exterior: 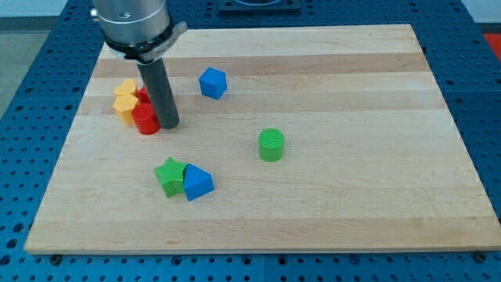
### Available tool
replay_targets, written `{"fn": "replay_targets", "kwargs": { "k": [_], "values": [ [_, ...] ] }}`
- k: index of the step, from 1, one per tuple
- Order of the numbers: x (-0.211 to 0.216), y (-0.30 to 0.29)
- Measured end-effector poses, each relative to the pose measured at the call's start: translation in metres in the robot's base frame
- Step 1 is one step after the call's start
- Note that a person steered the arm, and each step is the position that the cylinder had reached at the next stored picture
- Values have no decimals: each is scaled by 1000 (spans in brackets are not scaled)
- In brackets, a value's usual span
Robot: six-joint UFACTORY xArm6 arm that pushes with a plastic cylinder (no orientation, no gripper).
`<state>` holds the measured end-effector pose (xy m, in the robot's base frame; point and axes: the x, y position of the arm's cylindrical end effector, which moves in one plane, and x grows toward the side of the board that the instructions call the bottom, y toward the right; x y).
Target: Push the blue cube to the top left
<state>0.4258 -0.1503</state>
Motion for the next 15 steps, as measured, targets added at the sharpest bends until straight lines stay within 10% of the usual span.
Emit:
{"fn": "replay_targets", "kwargs": {
  "k": [10, 15],
  "values": [
    [-73, 91],
    [-108, 44]
  ]
}}
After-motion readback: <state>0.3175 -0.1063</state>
